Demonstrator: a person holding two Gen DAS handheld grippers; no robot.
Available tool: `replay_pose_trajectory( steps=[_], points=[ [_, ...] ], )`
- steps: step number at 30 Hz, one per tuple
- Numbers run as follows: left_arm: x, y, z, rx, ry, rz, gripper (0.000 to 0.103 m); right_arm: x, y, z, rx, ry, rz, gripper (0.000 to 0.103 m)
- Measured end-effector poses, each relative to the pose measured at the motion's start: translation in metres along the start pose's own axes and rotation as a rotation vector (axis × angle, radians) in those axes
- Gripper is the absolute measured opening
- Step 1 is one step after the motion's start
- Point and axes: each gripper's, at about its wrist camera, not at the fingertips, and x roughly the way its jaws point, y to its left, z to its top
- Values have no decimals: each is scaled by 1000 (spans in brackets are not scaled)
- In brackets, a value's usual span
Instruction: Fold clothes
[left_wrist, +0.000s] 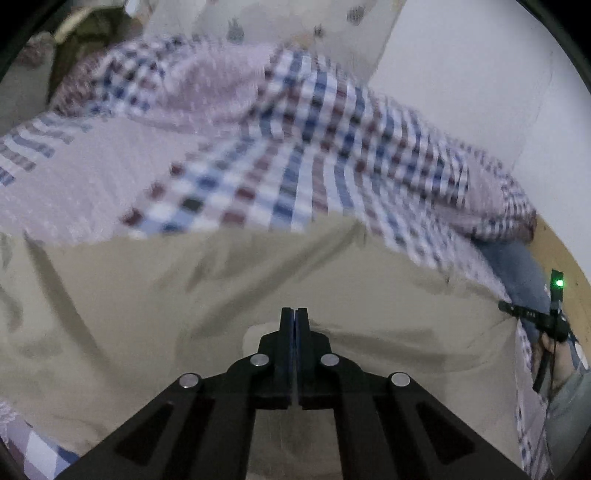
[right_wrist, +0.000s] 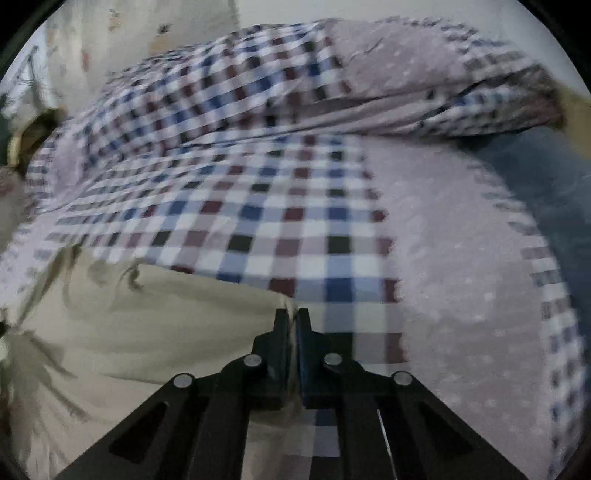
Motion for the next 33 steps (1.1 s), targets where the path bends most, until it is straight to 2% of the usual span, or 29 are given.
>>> replay_pose_trajectory(
  steps=[1, 3, 4, 6, 7, 8, 10, 12, 16, 18, 19, 20, 22, 25, 27, 28, 31, 33],
  points=[
    [1, 1, 0, -2, -1, 18, 0, 2, 7, 2, -18, 3, -62, 4],
    [5, 3, -2, -8, 5, 58, 0, 14, 21, 5, -90, 23, -260, 5],
    [5, 7, -2, -29, 2, 69, 0, 24, 23, 7, -95, 58, -309, 6],
    [6, 14, -2, -62, 3, 82, 0, 31, 13, 7, -27, 97, -261, 6],
    [7, 14, -1, -66, 10, 85, 0, 25, 3, 5, 39, 72, -213, 12],
    [9, 14, -2, -60, 16, 94, 0, 22, -5, 3, 88, 60, -169, 25],
    [13, 13, -5, -52, 33, 111, 0, 20, -19, 0, 176, 54, -63, 36],
    [15, 12, -8, -51, 36, 119, 0, 28, -34, -7, 246, 89, 47, 37],
    [13, 13, -10, -53, 36, 121, 0, 44, -39, -14, 276, 123, 144, 37],
    [12, 14, -11, -51, 40, 125, 0, 50, -33, -13, 241, 134, 121, 34],
    [11, 14, -11, -50, 41, 126, 0, 51, -24, -11, 200, 133, 114, 15],
    [11, 14, -11, -51, 40, 127, 0, 52, -14, -10, 141, 142, 128, 0],
    [8, 15, -10, -52, 34, 126, 0, 49, 7, -9, -18, 156, 41, 0],
    [1, 14, -10, -48, 1, 125, 0, 29, 24, -1, -192, 77, -220, 0],
    [-2, 12, -9, -38, -13, 144, 0, 12, 30, 5, -271, -56, -470, 0],
    [0, 13, -10, -40, -3, 143, 0, 7, 29, 7, -277, -95, -505, 0],
    [6, 16, -11, -52, 27, 140, 0, 8, 14, 16, -150, -41, -344, 1],
    [7, 17, -11, -60, 33, 139, 0, 9, -1, 13, 0, -13, -166, 4]
  ],
)
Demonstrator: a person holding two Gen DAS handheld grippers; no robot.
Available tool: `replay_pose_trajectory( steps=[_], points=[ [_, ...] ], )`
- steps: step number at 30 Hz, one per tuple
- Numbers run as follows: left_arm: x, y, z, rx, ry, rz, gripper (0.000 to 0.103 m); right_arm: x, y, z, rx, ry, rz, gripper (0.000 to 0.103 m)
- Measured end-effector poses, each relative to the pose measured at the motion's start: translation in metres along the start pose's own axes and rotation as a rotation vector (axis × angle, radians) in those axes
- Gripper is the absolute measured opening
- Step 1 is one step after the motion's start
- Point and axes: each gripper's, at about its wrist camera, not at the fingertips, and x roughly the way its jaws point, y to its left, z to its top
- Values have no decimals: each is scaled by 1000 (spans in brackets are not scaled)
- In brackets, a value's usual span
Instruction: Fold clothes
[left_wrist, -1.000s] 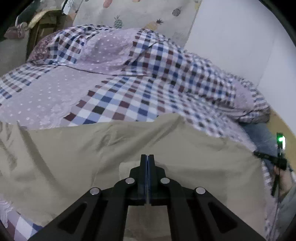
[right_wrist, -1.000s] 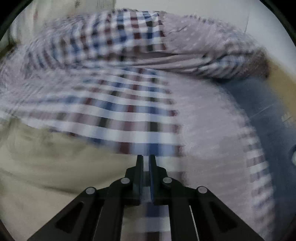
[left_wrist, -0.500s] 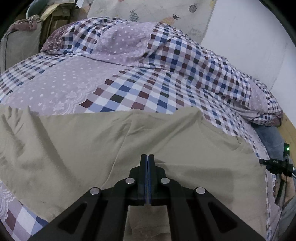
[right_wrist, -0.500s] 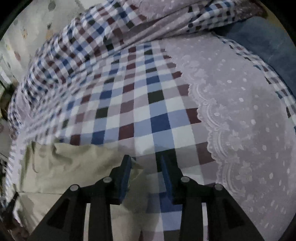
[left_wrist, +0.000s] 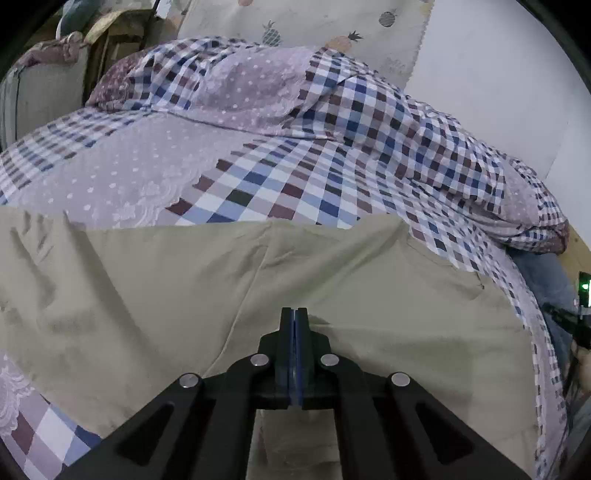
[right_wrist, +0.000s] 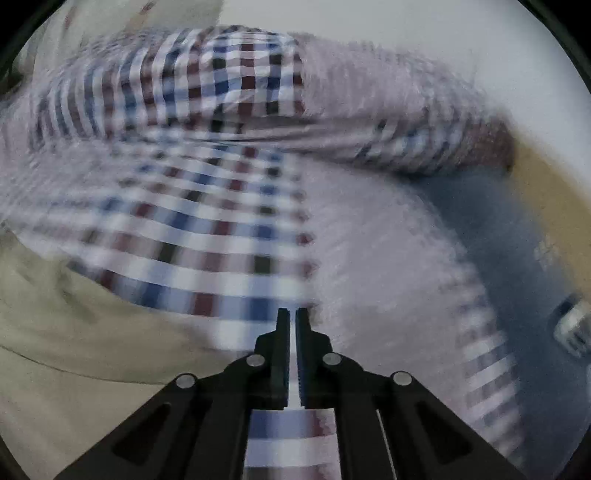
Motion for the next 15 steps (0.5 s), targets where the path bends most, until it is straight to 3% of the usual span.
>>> replay_pose_trajectory(
  steps=[4, 7, 9, 11, 12, 14, 15],
  points=[
    [2, -1, -2, 1, 16, 9, 0, 26, -25, -12, 257, 132, 279, 13],
    [8, 1, -2, -7, 44, 13, 0, 39, -23, -19, 274, 173, 312, 27],
    [16, 2, -2, -14, 80, 3, 0, 40, -17, -22, 204, 180, 189, 30],
    [25, 4, -2, -29, 120, -27, 5, 25, -23, -27, 216, 144, 102, 30],
    [25, 7, -1, -44, 123, -49, 11, 18, -26, -30, 224, 125, 60, 31],
    [19, 12, 1, -81, 107, -96, 42, 2, -33, -35, 240, 87, -24, 33],
    [13, 14, 3, -100, 92, -115, 72, -5, -35, -37, 246, 79, -17, 34]
  ],
)
